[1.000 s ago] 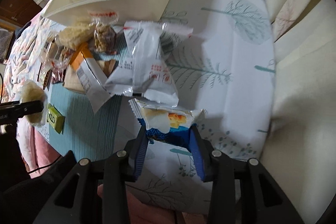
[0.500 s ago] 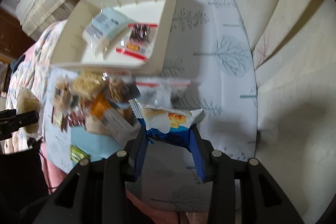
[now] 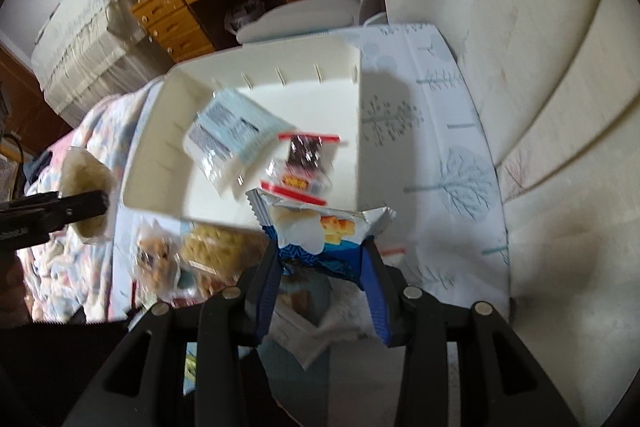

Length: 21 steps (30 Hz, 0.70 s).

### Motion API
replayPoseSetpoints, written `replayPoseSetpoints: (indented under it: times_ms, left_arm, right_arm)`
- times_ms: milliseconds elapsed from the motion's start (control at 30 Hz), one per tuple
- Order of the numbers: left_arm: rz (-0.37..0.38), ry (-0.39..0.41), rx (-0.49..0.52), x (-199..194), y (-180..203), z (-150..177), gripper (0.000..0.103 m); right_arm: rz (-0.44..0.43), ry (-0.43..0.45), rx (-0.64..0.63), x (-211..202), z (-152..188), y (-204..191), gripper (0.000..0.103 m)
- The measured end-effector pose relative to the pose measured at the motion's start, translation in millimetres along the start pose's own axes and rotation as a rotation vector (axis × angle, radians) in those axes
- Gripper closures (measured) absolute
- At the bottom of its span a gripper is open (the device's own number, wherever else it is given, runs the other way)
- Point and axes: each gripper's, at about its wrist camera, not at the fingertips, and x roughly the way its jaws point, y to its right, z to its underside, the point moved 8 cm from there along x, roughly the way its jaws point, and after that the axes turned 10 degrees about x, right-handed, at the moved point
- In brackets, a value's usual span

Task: Organize snacks
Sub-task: 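Lower both held snacks into the white tray and release them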

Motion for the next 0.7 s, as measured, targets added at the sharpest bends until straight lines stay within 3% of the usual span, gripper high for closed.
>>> replayPoseSetpoints:
  times_ms: [267, 567, 700]
  left_arm:
    - [0.052, 0.114, -0.002, 18, -13, -16, 0.033]
    - [0.034, 0.223, 0.002, 30, -19, -23, 0.031]
    - [0.039, 0.224, -0.033, 32, -21, -21, 0.018]
  right_arm:
    - [-0.044, 0.060, 0.037, 18, -12, -16, 0.063]
    - [-0.108, 0.133, 0.039, 36, -18, -27, 0.060]
    - [-0.133, 0.149, 0.075, 35, -20, -27, 0.033]
